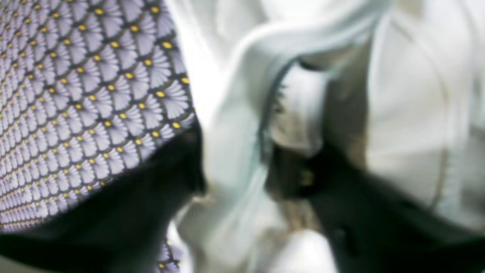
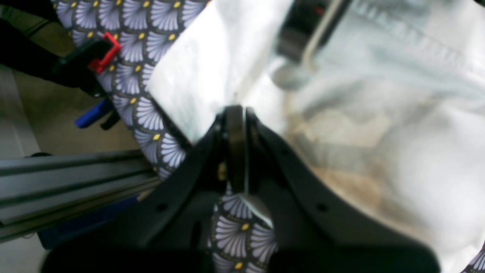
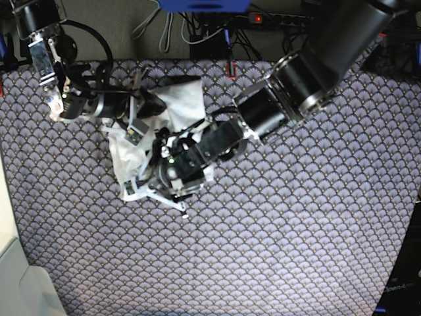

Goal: Fold the T-shirt properly
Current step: 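Fold the bundle edge over toward the right gripper with the left gripper, then release the left gripper and press the bundle flat with the right gripper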

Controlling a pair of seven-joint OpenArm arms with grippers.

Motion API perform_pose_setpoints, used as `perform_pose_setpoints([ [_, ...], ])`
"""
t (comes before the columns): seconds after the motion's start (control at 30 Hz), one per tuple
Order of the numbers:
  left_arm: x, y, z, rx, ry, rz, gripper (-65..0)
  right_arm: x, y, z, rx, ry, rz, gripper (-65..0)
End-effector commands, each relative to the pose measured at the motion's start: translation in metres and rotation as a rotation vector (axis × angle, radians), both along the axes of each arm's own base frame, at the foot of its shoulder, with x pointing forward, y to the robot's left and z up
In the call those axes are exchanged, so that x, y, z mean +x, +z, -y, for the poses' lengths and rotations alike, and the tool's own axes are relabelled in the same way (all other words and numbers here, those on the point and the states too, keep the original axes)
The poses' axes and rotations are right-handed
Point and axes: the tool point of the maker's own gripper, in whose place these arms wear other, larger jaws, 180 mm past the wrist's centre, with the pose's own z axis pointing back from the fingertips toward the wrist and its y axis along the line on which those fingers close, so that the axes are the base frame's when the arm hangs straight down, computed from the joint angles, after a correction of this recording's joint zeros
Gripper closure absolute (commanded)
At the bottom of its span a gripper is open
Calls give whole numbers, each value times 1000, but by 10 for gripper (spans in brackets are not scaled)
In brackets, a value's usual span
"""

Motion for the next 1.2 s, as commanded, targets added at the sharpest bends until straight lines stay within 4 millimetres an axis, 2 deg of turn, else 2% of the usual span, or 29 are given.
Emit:
perform_pose_setpoints([
  [0.0, 12, 24, 14, -42, -15, 51, -358, 5, 6, 3, -6, 5, 27, 0],
  [0.1, 13, 27, 16, -44, -18, 58, -468, 5, 6, 3, -6, 5, 27, 0],
  [0.2, 17, 31, 15, -45, -15, 70, -527, 5, 6, 3, -6, 5, 27, 0],
  [0.37, 32, 54, 15, -82, 4, 115, -532, 6, 6, 3, -6, 4, 27, 0],
  [0.47, 56, 87, 5, -141, 76, 194, -532, 7, 7, 3, -6, 4, 30, 0],
  [0.57, 78, 120, -13, -190, 155, 286, -532, 8, 8, 3, -6, 4, 33, 0],
  [0.67, 90, 143, -38, -208, 247, 341, -531, 9, 8, 3, -6, 4, 34, 0],
  [0.77, 92, 167, -72, -215, 360, 389, -530, 10, 9, 3, -4, 5, 37, 0],
  [0.87, 79, 169, -121, -175, 478, 390, -525, 10, 11, 2, -3, 6, 43, 0],
  [0.93, 65, 161, -153, -130, 551, 371, -471, 14, 19, 0, -1, 18, 73, 0],
  [1.03, 41, 145, -208, -54, 682, 326, -267, 22, 41, -1, 8, 24, 145, 0],
  [1.13, 12, 123, -278, 25, 866, 253, -22, 34, 68, 6, 8, -3, 235, 0],
  [1.17, 3, 116, -296, 35, 912, 238, 0, 37, 74, 8, 8, -10, 256, 0],
])
